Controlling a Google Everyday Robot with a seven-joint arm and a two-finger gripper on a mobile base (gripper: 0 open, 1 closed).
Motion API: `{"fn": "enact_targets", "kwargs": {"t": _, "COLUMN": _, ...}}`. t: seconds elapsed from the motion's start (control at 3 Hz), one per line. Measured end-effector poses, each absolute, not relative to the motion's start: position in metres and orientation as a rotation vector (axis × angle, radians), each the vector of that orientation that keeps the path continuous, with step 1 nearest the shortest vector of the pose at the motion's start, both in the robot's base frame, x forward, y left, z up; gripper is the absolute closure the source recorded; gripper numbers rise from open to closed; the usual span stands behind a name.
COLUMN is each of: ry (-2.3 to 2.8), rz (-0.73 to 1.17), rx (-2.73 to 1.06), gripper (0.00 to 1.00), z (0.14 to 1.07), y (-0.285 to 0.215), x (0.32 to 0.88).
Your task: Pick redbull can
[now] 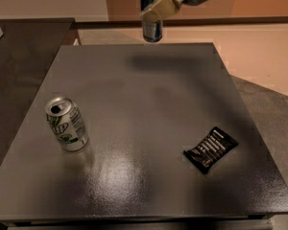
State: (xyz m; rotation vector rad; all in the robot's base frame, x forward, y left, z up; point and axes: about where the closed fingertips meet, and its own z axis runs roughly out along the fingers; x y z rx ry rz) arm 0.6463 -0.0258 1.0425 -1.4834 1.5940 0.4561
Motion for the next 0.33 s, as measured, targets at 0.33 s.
{"fn": "enact_targets", "kwargs": {"t": 0.33, "ry": 1.594, "rz": 0.456, "rx": -1.484, "gripper": 1.0, "z": 1.0424, "y": -0.0257, "x": 0.6463}}
